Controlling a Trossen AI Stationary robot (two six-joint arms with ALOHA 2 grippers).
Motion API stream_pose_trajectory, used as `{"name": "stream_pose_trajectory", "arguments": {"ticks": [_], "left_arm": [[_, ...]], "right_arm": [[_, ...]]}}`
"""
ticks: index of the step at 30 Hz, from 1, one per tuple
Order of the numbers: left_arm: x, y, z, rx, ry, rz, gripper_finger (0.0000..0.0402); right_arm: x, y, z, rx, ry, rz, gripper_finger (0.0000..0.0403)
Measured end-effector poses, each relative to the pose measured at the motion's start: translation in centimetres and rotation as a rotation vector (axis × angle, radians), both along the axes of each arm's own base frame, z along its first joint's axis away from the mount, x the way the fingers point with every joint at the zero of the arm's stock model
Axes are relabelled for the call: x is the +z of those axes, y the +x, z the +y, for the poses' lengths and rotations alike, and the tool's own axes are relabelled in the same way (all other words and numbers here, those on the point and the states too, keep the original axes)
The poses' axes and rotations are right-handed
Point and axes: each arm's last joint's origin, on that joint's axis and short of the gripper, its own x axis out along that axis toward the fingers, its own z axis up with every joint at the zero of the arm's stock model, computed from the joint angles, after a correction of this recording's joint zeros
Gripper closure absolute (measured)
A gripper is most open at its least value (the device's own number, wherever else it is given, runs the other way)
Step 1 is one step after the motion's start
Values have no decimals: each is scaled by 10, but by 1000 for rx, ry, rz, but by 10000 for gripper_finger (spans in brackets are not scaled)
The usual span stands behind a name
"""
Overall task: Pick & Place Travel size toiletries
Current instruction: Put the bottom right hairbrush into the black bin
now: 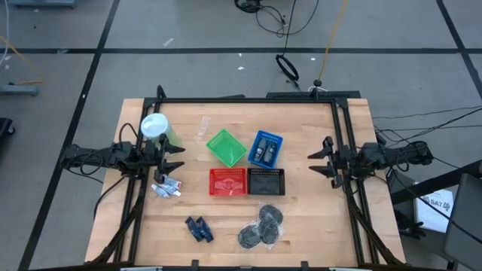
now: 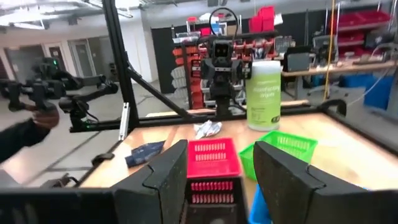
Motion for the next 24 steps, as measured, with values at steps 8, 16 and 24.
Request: {"name": "stream_pose_trajectory", "arguments": {"ticks": [8,16,24], "left_arm": [[1,0,0,0,1,-11,153],[3,0,0,-11,-10,-25,153],[2,0,0,-11,-9,-25,153]], "right_arm": [[-7,15,8,156,88,-190,232],[1,48,40,266,27,4,207],[19,109,110,329,-137,356,178]]}}
